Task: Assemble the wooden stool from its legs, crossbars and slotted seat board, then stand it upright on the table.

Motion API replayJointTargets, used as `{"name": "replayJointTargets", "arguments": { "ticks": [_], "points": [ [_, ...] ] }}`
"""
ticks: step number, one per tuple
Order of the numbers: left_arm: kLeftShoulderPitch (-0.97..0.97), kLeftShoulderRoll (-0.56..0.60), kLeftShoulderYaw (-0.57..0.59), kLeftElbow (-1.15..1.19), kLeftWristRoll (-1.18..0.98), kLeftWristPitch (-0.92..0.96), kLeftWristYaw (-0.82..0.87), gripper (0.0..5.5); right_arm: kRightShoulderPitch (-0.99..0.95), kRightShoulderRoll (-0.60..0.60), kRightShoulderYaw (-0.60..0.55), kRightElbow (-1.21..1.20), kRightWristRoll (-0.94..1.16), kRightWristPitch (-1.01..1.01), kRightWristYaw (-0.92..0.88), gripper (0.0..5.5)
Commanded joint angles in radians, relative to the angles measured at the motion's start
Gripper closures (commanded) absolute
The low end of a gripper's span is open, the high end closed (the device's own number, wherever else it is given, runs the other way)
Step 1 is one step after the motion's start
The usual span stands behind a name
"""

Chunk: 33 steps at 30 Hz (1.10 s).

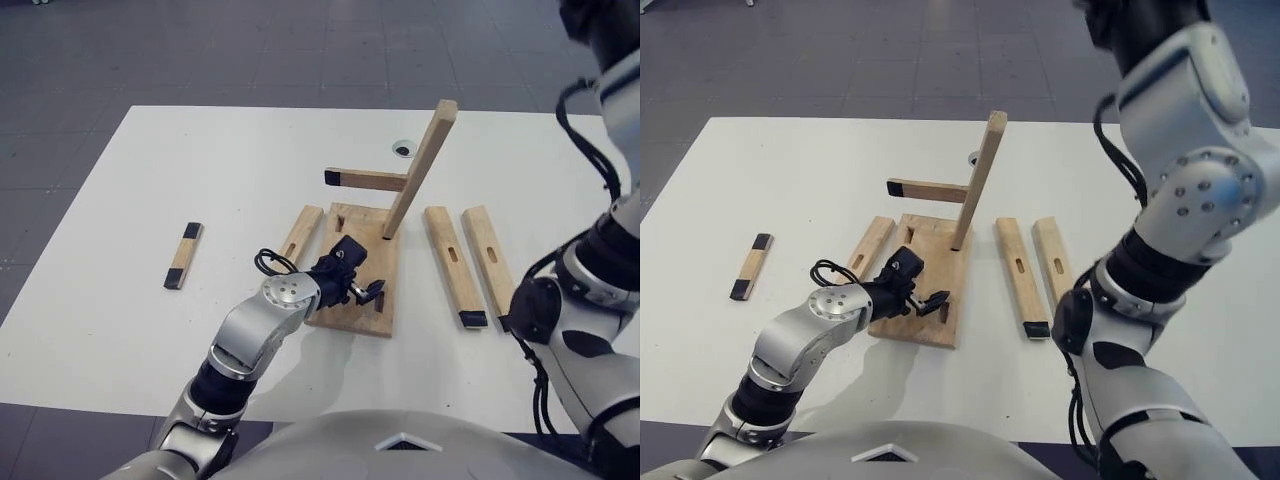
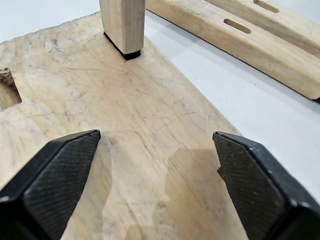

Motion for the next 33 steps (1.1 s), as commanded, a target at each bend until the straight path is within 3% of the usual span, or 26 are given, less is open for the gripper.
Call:
{"name": "replayJointTargets", "arguments": {
  "ticks": [1, 4, 6, 14, 20, 26, 33],
  "points": [
    [0.023, -0.009, 0.017, -0.065, -0.014, 0.107, 0.032, 1.32, 0.365, -0.023, -0.014, -0.141, -0.035, 0.108, 0.005, 1.69],
    [0.017, -0.011, 0.03, -0.093, -0.025, 0.142, 0.037, 1.32, 0.653, 0.003, 0.052, -0.185, -0.03, 0.148, 0.071, 1.69],
    [0.004, -0.004, 0.061, -0.117, -0.036, 0.163, 0.034, 1.32, 0.77, 0.003, 0.094, -0.197, -0.033, 0.144, 0.116, 1.39],
    [-0.056, 0.025, 0.151, -0.184, -0.075, 0.234, 0.025, 1.32, 0.906, -0.047, 0.126, -0.141, -0.126, 0.062, 0.223, 0.01],
    [-0.058, -0.014, 0.139, -0.196, -0.084, 0.246, 0.056, 1.32, 0.868, -0.085, 0.118, -0.073, -0.189, 0.009, 0.277, 0.01],
    [-0.066, -0.022, 0.14, -0.2, -0.089, 0.252, 0.069, 1.32, 0.916, -0.172, 0.221, 0.001, -0.255, 0.045, 0.374, 0.01],
    [-0.073, -0.011, 0.146, -0.211, -0.097, 0.274, 0.064, 1.32, 0.951, -0.167, 0.213, 0.024, -0.252, 0.069, 0.436, 1.43]
  ]
}}
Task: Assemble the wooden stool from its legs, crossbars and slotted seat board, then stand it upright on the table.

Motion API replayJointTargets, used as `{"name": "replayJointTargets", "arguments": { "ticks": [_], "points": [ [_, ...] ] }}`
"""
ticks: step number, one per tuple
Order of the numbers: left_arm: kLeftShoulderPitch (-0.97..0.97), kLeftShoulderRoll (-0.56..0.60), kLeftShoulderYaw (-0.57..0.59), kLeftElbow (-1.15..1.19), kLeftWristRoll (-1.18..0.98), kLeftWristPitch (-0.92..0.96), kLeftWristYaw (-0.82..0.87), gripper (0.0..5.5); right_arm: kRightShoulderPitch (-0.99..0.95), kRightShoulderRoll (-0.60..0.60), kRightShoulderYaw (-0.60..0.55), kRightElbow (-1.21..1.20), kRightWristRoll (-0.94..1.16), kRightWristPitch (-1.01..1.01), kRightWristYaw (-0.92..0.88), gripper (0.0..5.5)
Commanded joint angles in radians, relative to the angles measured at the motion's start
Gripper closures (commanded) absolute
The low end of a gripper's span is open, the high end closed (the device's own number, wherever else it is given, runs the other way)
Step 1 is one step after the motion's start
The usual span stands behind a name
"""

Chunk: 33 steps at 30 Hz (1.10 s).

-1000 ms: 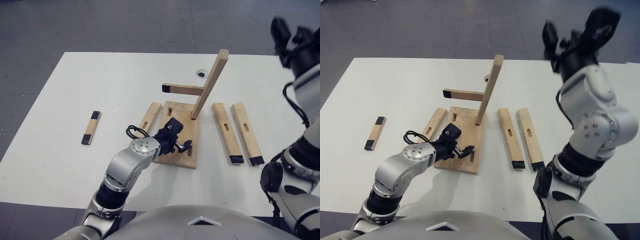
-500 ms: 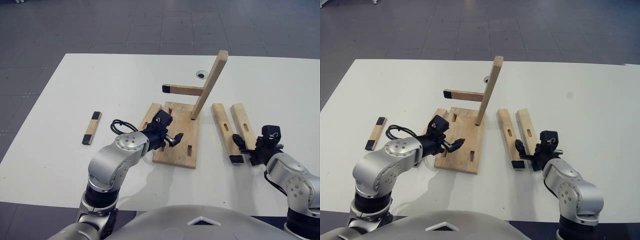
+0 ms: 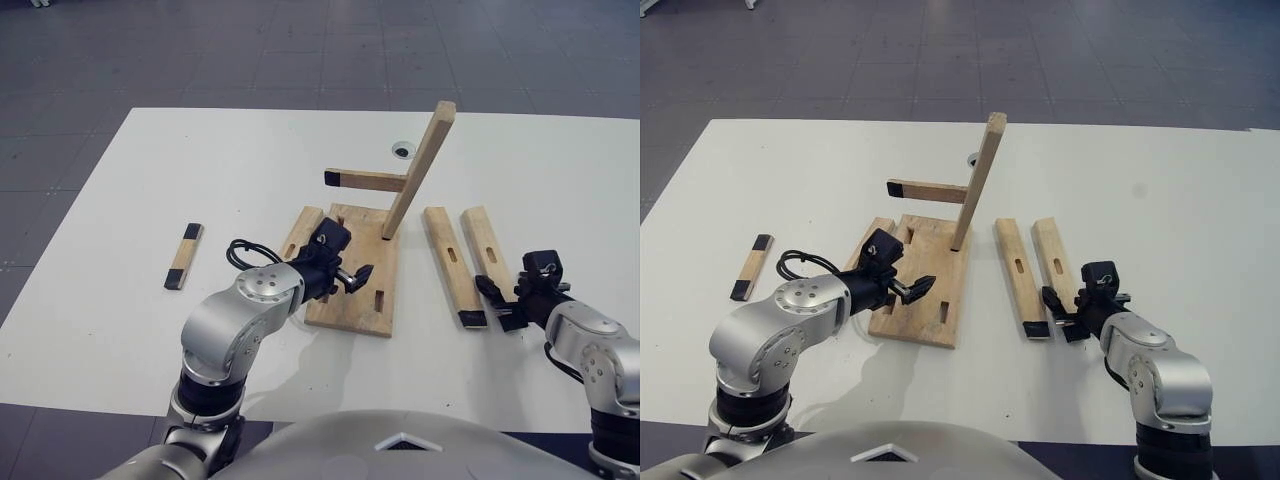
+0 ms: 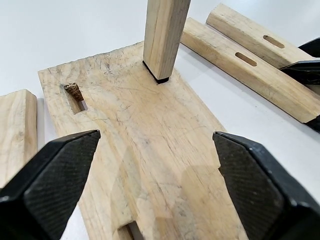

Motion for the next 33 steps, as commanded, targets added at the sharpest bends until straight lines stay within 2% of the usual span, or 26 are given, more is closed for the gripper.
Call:
{"name": "replayJointTargets", "arguments": {
  "ticks": [1, 5, 11, 15, 17, 20, 23, 26, 29, 33],
  "points": [
    [-0.025, 0.011, 0.001, -0.014, -0.012, 0.021, -0.003, 1.32, 0.061, 0.024, -0.004, 0.03, 0.015, 0.056, 0.026, 1.53],
    [-0.026, 0.017, 0.013, -0.017, -0.022, 0.027, -0.002, 1.32, 0.067, 0.014, -0.008, 0.034, 0.007, 0.048, 0.049, 2.24],
    [-0.015, 0.009, 0.017, -0.009, -0.023, 0.02, 0.006, 1.32, 0.059, -0.073, 0.028, 0.097, -0.034, -0.025, 0.143, 3.29],
    [-0.006, 0.013, 0.04, 0.003, -0.03, 0.012, -0.005, 1.32, -0.027, -0.106, 0.0, 0.155, -0.039, -0.059, 0.19, 3.48],
    [-0.015, 0.022, 0.109, 0.012, -0.062, 0.02, -0.041, 1.32, -0.122, -0.118, -0.064, 0.221, -0.035, -0.086, 0.19, 3.48],
    [-0.074, 0.096, 0.325, 0.074, -0.214, 0.056, -0.225, 1.32, -0.315, -0.148, -0.191, 0.346, 0.002, -0.127, 0.192, 3.48],
    [-0.212, 0.187, 0.58, 0.22, -0.459, 0.068, -0.47, 1.32, -0.548, -0.157, -0.357, 0.449, 0.143, -0.159, 0.234, 3.48],
    [-0.385, 0.188, 0.728, 0.377, -0.66, 0.112, -0.56, 1.32, -0.703, -0.155, -0.436, 0.393, 0.389, -0.079, 0.341, 3.48],
    [-0.551, 0.143, 0.782, 0.507, -0.796, 0.133, -0.537, 1.32, -0.856, -0.121, -0.473, 0.348, 0.809, 0.093, 0.358, 3.48],
    [-0.648, 0.06, 0.758, 0.579, -0.86, 0.113, -0.446, 1.32, -0.915, -0.051, -0.326, 0.264, 1.123, 0.158, 0.349, 3.48]
  ]
}}
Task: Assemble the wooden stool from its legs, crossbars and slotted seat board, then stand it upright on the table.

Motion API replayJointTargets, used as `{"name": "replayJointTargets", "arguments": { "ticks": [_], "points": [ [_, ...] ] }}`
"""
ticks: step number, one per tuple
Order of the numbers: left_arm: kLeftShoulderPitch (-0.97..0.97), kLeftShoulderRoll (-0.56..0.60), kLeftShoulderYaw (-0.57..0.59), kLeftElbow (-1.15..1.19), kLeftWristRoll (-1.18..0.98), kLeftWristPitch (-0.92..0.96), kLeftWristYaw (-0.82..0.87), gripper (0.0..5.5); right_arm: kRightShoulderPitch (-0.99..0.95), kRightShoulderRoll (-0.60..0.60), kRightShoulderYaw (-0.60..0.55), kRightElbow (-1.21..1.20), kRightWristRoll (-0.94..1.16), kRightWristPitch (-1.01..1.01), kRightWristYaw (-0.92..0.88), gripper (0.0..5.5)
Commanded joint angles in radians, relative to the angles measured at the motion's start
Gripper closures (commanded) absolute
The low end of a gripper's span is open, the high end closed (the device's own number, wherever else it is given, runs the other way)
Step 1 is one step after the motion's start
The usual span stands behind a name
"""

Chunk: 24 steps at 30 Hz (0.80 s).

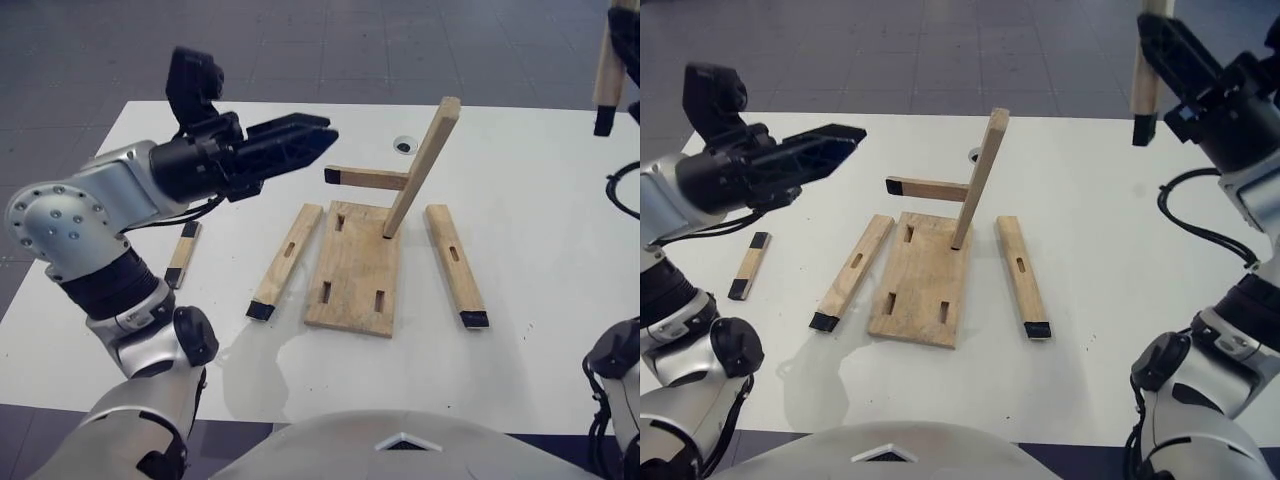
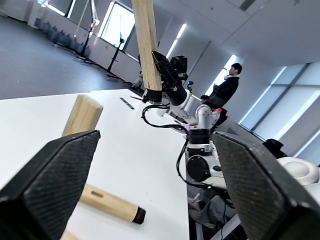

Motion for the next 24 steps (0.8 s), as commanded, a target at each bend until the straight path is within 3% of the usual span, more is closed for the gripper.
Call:
{"name": "replayJointTargets", "arguments": {
  "ticks": [1, 6, 24],
  "points": [
    [-0.117, -0.098, -0.027, 0.054, -0.077, -0.011, 0.113, 1.32, -0.08, 0.084, 0.169, -0.131, 0.337, 0.079, -0.02, 3.48],
    [-0.118, -0.162, -0.11, -0.013, -0.212, -0.016, 0.209, 1.32, -0.023, 0.123, 0.343, -0.222, 0.459, 0.049, -0.086, 3.48],
    [-0.07, 0.013, -0.271, 0.015, -0.467, -0.169, 0.351, 1.32, 0.158, 0.042, 0.505, -0.312, 0.289, -0.009, 0.021, 3.48]
  ]
}}
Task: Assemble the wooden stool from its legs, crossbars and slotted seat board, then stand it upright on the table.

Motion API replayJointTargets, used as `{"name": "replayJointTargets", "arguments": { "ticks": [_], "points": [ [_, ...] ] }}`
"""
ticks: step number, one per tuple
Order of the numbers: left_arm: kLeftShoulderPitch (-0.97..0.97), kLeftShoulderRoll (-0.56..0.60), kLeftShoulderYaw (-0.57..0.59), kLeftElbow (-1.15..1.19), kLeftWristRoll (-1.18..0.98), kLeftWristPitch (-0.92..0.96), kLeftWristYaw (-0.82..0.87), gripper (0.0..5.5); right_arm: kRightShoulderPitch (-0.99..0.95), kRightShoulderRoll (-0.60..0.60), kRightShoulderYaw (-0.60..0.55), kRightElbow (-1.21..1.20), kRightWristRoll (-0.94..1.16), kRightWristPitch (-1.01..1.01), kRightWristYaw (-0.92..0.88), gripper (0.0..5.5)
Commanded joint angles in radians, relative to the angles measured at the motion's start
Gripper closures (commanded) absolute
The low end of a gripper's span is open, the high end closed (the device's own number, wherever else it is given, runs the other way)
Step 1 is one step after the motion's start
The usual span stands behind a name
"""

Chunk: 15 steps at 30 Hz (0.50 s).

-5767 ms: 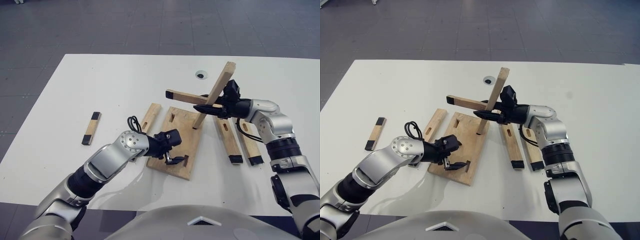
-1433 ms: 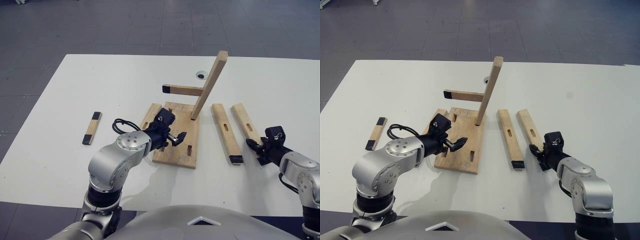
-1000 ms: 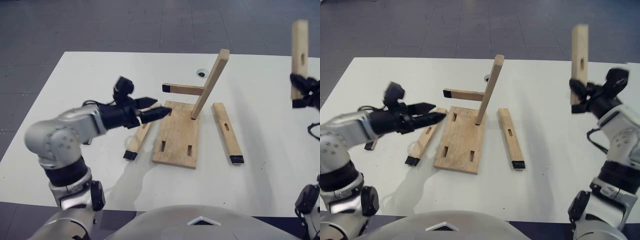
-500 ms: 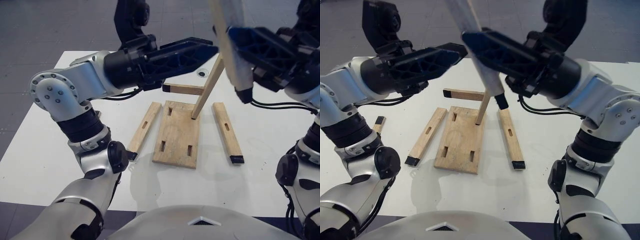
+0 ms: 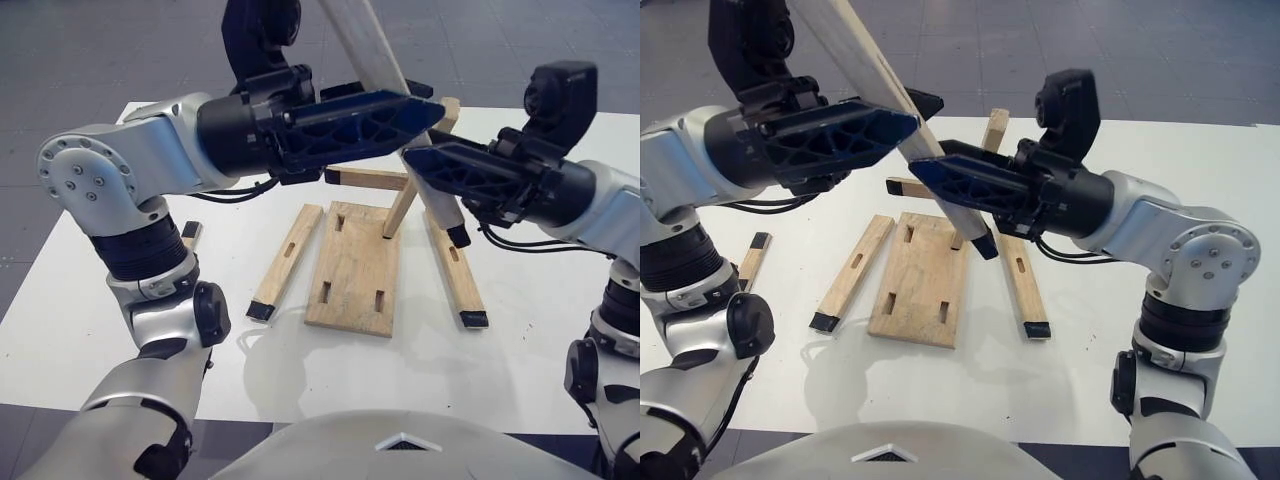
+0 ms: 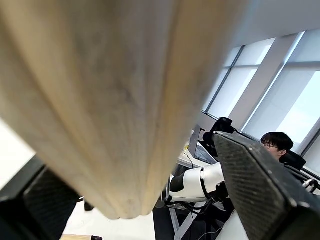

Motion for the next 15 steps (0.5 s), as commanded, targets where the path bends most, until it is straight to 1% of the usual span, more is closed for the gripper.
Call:
{"name": "replayJointTargets", "arguments": {
  "ticks": [1, 7, 15],
  "points": [
    [0.032, 0.029, -0.048, -0.011, -0.034, -0.041, 0.035, 1.32, 0.031, -0.023, 0.047, -0.031, -0.052, 0.009, 0.046, 3.48],
    [0.056, 0.086, -0.089, -0.018, -0.062, -0.077, 0.034, 1.32, 0.044, -0.051, 0.062, -0.03, -0.088, 0.005, 0.1, 3.48],
    [0.093, 0.154, -0.14, -0.014, -0.062, -0.091, 0.023, 2.47, 0.049, -0.059, 0.068, -0.028, -0.121, -0.003, 0.132, 3.48]
  ]
}}
